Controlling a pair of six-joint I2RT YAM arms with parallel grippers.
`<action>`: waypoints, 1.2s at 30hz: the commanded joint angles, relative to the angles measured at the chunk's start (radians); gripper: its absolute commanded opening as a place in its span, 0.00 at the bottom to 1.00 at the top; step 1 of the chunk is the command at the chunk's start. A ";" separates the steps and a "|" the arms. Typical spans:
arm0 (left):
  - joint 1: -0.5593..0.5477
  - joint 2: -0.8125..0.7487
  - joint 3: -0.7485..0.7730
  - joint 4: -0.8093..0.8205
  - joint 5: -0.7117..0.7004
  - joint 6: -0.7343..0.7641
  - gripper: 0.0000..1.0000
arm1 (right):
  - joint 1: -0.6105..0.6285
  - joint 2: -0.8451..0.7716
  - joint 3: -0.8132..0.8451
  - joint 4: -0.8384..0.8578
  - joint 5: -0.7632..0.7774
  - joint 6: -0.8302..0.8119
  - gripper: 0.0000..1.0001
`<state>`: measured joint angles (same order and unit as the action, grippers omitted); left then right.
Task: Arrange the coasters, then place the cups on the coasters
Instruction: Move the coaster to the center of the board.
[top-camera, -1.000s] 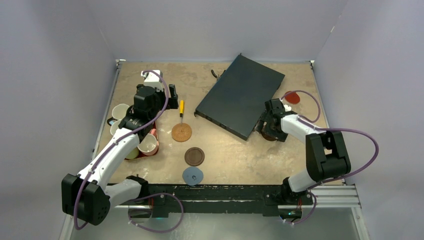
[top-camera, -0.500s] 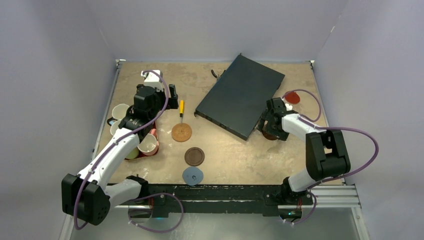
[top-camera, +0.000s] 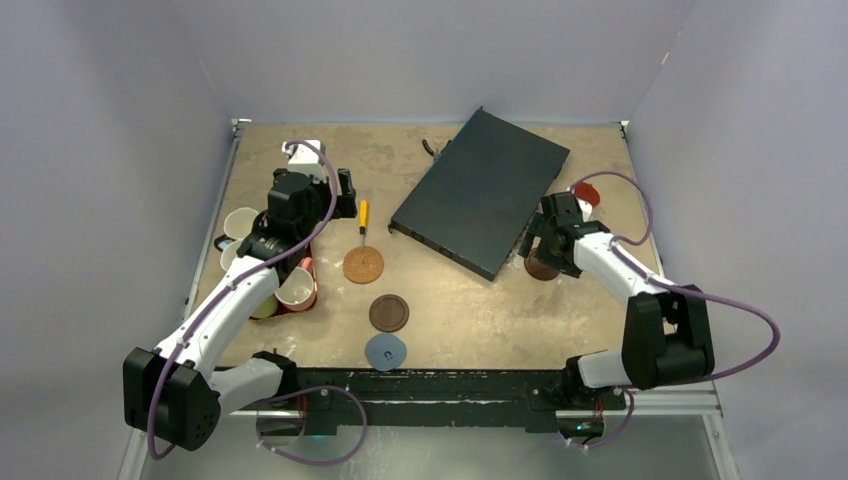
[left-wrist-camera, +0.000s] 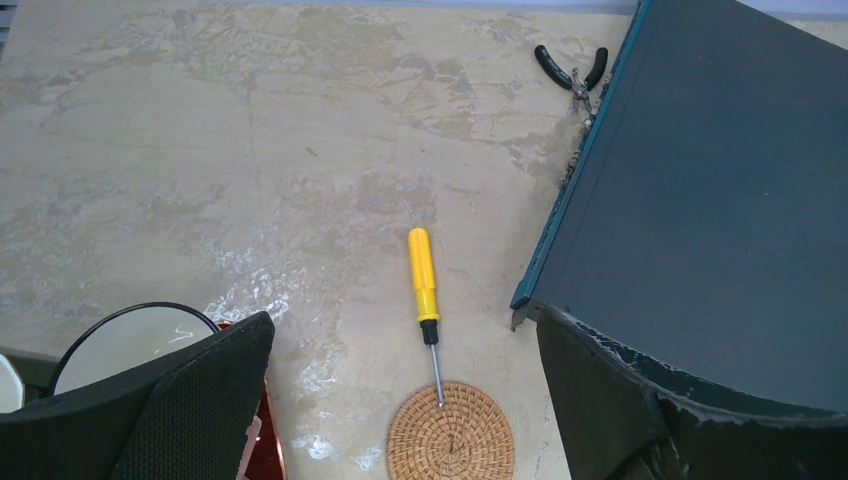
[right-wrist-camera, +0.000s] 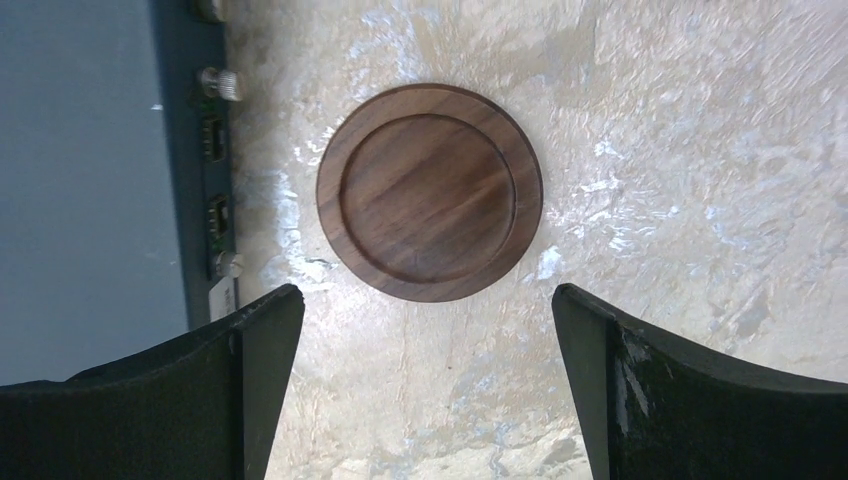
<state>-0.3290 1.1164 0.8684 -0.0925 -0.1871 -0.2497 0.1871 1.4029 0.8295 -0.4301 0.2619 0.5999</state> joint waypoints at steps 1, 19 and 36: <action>-0.007 -0.009 0.017 0.026 -0.004 -0.002 0.99 | -0.005 -0.090 0.075 -0.046 0.019 -0.064 0.98; -0.007 -0.021 0.018 0.028 -0.016 0.008 0.99 | 0.518 -0.352 0.119 0.080 -0.151 -0.075 0.98; -0.007 -0.003 0.023 0.018 -0.046 0.009 0.99 | 1.006 0.347 0.423 0.074 0.148 0.095 0.98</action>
<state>-0.3298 1.1255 0.8684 -0.0944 -0.2165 -0.2474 1.1809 1.6955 1.1736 -0.3328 0.3309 0.6506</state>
